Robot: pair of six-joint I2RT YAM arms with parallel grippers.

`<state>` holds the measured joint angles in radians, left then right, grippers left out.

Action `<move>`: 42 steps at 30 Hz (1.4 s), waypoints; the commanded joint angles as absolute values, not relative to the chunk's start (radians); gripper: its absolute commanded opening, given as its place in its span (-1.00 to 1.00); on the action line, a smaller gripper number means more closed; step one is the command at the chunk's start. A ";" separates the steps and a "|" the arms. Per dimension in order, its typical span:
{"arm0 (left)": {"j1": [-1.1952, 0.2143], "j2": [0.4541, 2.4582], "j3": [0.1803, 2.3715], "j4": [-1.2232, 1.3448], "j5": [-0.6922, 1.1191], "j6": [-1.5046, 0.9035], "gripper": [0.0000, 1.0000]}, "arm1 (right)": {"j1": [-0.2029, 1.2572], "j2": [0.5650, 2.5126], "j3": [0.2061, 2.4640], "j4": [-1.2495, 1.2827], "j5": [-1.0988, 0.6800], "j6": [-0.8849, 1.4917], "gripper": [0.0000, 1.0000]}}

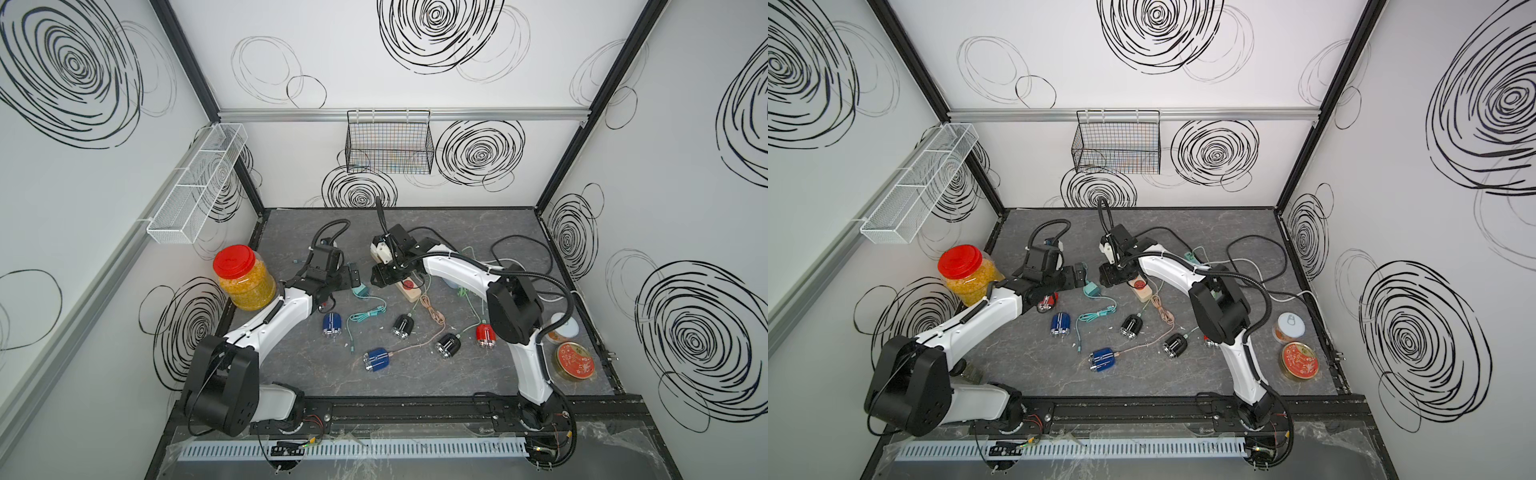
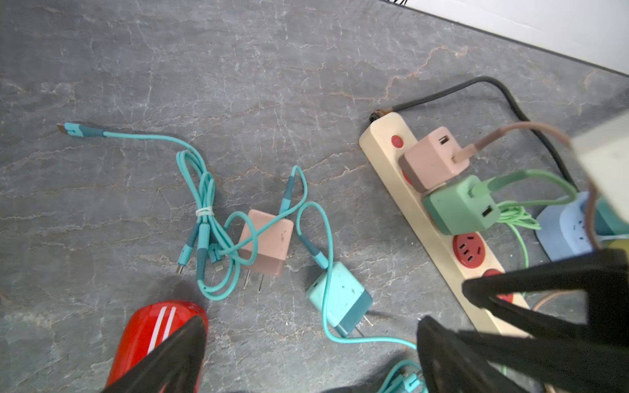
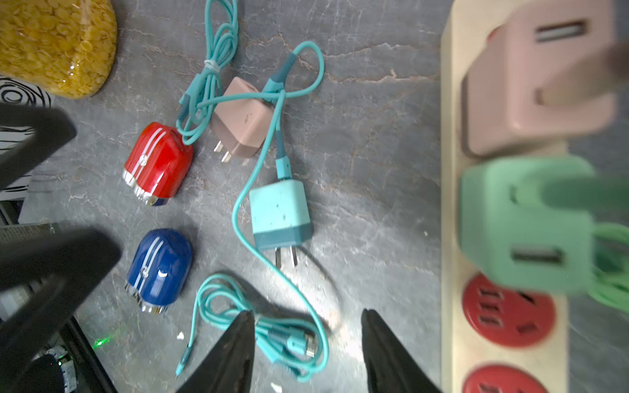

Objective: Unplug the electric shaver
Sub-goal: Place the plug at the center of the board, then pick up the electric shaver from the center of the board.

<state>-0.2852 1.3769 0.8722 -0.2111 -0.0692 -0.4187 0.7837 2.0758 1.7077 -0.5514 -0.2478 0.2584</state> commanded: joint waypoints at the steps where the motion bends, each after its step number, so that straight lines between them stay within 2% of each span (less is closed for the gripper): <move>1: -0.298 1.405 0.934 -0.203 -0.090 -0.420 0.98 | 0.792 1.932 1.624 -0.480 -0.171 0.271 0.08; 7: -0.368 1.399 0.961 -0.231 -0.129 -0.388 0.94 | 0.804 1.728 1.423 -0.410 -0.072 0.284 0.05; 13: -0.513 1.338 0.927 -0.246 -0.223 -0.381 0.89 | 0.807 1.544 1.263 -0.384 -0.037 0.332 0.00; 22: -0.645 1.259 0.874 -0.297 -0.278 -0.413 0.84 | 0.782 1.349 1.062 -0.372 0.032 0.392 -0.04; 35: -0.682 1.118 0.717 -0.318 -0.287 -0.507 0.71 | 0.665 1.215 0.849 -0.376 0.033 0.449 -0.08; 38: -0.672 1.091 0.679 -0.313 -0.262 -0.525 0.72 | 0.655 1.222 0.832 -0.400 0.003 0.465 -0.08; 42: -0.669 1.075 0.633 -0.303 -0.240 -0.548 0.86 | 0.654 1.252 0.807 -0.407 -0.016 0.472 -0.04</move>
